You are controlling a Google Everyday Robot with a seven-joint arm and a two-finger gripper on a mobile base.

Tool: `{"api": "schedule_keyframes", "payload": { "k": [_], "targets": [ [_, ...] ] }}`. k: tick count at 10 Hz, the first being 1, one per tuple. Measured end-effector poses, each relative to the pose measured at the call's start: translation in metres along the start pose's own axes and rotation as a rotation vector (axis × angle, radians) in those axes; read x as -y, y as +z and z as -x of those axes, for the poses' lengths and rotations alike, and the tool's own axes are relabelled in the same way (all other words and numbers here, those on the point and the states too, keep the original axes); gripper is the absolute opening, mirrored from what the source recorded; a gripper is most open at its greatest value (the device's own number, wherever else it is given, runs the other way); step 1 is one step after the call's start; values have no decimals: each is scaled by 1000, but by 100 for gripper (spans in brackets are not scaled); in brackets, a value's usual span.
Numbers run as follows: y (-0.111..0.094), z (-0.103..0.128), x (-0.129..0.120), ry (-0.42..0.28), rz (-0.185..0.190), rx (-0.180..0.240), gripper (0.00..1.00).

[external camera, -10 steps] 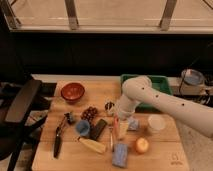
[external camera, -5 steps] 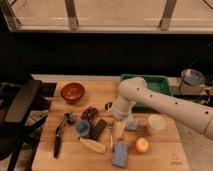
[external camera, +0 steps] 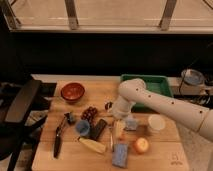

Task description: Place fork in paper cup

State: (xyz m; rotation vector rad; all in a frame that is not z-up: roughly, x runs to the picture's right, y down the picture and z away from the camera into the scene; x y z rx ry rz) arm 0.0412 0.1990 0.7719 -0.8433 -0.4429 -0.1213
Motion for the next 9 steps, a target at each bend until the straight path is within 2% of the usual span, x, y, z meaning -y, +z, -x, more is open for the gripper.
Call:
{"api": "schedule_keyframes", "payload": {
  "k": [5, 6, 7, 9],
  "targets": [
    [25, -7, 10, 23, 33, -24, 80],
    [27, -10, 13, 34, 35, -26, 80],
    [35, -24, 20, 74, 50, -18, 80],
    [39, -29, 19, 91, 59, -19, 80]
  ]
}}
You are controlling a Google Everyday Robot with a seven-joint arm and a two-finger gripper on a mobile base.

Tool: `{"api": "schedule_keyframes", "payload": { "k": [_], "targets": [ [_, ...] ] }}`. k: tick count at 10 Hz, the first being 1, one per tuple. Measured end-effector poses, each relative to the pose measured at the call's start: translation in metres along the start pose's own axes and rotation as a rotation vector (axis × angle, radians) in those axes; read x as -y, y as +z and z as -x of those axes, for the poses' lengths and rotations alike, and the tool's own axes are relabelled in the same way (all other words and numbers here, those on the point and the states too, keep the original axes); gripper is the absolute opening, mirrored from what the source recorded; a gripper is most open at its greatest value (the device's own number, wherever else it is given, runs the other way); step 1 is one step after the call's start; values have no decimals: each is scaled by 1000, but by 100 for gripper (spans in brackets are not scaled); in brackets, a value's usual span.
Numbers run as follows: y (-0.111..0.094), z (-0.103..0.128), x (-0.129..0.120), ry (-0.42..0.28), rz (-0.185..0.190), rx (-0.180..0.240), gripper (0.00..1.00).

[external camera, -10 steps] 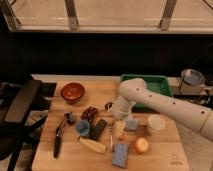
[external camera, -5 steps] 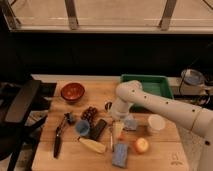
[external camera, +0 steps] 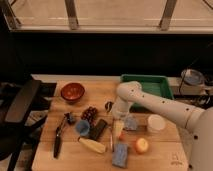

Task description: Place fork in paper cup

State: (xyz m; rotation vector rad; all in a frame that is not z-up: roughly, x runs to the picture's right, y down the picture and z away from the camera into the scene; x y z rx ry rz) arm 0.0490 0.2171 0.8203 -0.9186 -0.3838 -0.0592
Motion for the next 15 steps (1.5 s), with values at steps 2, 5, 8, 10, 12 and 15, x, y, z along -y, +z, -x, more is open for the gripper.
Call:
{"api": "schedule_keyframes", "payload": {
  "k": [2, 5, 8, 10, 12, 15],
  "targets": [
    [4, 1, -4, 2, 10, -6, 80],
    [8, 6, -12, -4, 15, -10, 68],
    [12, 4, -14, 4, 22, -10, 38],
    [14, 2, -15, 8, 28, -11, 18],
    [13, 1, -16, 9, 28, -11, 2],
    [2, 4, -16, -1, 0, 2, 0]
  ]
}}
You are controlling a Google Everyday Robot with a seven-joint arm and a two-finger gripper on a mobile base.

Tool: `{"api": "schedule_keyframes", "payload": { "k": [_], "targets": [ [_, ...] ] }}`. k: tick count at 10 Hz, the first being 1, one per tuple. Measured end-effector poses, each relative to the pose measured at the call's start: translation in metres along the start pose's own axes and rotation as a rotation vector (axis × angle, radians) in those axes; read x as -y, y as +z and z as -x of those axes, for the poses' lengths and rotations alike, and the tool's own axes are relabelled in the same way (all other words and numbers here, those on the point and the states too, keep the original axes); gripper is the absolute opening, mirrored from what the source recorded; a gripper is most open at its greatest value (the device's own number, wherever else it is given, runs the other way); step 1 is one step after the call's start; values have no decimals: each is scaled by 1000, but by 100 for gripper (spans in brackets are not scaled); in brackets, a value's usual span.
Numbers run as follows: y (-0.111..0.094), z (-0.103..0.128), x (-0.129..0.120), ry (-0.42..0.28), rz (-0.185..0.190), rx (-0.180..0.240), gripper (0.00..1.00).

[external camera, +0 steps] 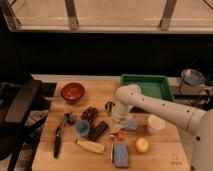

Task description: Place fork in paper cup

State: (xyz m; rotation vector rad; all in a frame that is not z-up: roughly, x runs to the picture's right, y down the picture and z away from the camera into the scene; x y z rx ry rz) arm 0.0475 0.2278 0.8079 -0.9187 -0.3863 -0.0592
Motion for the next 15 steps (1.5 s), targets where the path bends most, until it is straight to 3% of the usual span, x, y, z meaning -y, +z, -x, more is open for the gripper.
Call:
{"api": "schedule_keyframes", "payload": {
  "k": [4, 7, 9, 11, 13, 15],
  "targets": [
    [-52, 29, 1, -85, -71, 65, 0],
    [-86, 41, 5, -132, -92, 191, 0],
    [-114, 44, 10, -148, -129, 225, 0],
    [-148, 35, 14, -143, -181, 228, 0],
    [-189, 22, 19, -130, -235, 205, 0],
    [-228, -7, 18, -88, -282, 151, 0]
  ]
}}
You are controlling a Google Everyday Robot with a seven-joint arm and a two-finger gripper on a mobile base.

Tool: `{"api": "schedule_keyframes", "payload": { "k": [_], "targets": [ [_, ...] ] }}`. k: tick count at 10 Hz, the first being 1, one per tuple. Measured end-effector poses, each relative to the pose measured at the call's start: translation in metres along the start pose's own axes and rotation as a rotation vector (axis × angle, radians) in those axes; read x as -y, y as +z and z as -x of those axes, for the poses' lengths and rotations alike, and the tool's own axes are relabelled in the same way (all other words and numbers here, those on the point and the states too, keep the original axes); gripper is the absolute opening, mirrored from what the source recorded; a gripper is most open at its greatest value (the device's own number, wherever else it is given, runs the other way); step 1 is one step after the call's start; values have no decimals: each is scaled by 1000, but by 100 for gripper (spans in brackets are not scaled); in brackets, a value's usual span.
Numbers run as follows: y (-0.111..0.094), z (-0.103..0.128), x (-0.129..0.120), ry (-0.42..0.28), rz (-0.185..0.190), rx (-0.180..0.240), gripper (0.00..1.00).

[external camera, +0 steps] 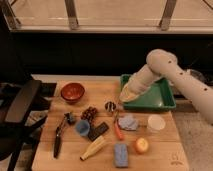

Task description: Place fork in paper cup

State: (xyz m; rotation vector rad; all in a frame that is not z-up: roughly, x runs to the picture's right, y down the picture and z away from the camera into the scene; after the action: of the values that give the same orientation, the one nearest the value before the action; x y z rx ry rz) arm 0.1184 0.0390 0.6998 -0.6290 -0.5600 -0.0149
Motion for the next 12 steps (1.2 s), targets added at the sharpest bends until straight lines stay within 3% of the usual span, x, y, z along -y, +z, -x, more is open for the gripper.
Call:
{"api": "schedule_keyframes", "payload": {
  "k": [2, 7, 10, 12],
  "targets": [
    [-48, -28, 11, 48, -52, -75, 0],
    [-148, -102, 12, 219, -146, -211, 0],
    [-178, -142, -3, 321, -172, -256, 0],
    [-177, -160, -18, 386, -175, -266, 0]
  ]
}}
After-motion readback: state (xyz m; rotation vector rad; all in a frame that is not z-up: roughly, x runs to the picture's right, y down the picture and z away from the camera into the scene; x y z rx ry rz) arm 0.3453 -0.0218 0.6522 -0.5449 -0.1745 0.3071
